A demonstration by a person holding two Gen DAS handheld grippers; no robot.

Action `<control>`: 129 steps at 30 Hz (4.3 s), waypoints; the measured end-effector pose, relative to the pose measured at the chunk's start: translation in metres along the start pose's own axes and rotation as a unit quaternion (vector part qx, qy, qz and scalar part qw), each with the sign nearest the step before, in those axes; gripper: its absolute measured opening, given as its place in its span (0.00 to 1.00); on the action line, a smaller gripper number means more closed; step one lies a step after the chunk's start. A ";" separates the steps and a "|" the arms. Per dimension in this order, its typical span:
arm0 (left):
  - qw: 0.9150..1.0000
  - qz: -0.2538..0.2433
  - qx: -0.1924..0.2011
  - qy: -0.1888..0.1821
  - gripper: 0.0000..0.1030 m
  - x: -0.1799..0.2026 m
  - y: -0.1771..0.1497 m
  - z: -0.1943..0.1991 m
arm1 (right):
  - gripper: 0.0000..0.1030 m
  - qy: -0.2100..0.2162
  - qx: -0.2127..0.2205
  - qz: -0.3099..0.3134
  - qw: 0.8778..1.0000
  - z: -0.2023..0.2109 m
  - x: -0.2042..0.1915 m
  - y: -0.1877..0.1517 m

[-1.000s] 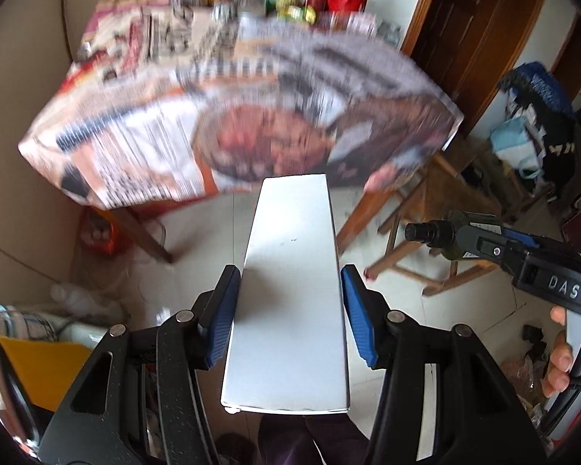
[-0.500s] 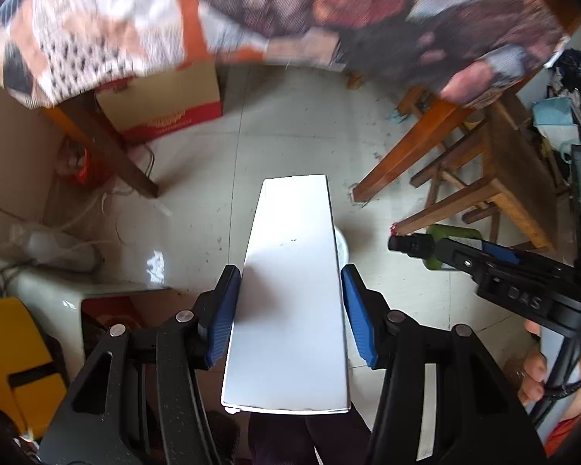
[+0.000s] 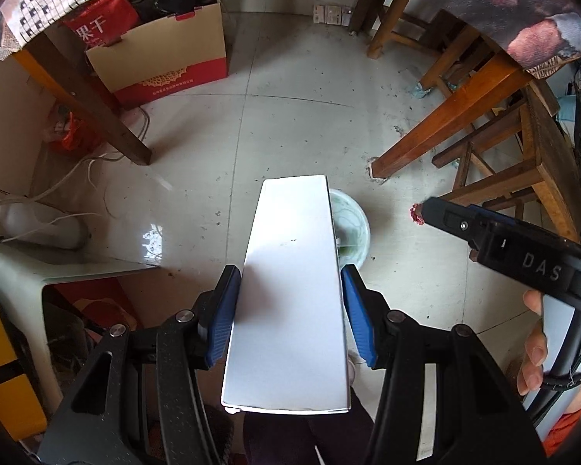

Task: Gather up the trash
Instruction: 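Open both grippers to drop the box and bottle into the bucket, then move both open tools back to the table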

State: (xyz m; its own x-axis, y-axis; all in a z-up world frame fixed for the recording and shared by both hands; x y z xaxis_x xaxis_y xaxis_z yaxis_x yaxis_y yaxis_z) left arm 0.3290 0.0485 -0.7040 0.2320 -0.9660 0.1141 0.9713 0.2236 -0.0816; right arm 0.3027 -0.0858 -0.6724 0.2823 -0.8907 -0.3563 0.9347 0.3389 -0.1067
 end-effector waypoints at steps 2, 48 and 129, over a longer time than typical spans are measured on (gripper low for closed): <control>1.000 -0.005 -0.006 -0.005 0.51 0.006 0.003 -0.006 | 0.64 -0.008 -0.001 -0.007 1.000 0.002 0.007 -0.001; 0.969 -0.087 0.232 -0.012 0.52 0.067 -0.036 0.447 | 0.64 -0.047 0.259 0.035 0.964 0.426 -0.130 -0.072; 0.981 0.025 0.189 -0.038 0.85 -0.054 0.523 0.396 | 0.73 -0.048 0.181 -0.060 0.980 0.363 -0.066 0.441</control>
State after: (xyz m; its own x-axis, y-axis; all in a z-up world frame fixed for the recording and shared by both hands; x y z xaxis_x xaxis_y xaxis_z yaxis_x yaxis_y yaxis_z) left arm 0.8457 0.2692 -0.3603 0.2691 -0.9435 0.1934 0.9060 0.3161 0.2815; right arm 0.7746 0.0125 -0.3591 0.1683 -0.9477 -0.2712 0.9728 0.1153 0.2008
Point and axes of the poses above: each gripper's, at about its wrist camera, not at the fingertips, and z roughly against the way its jaws point, x to its right, y to its top, the point moved 8 cm from there along -z, roughly the way its jaws point, and after that the axes turned 14 degrees about -x, right-handed, at the moved point
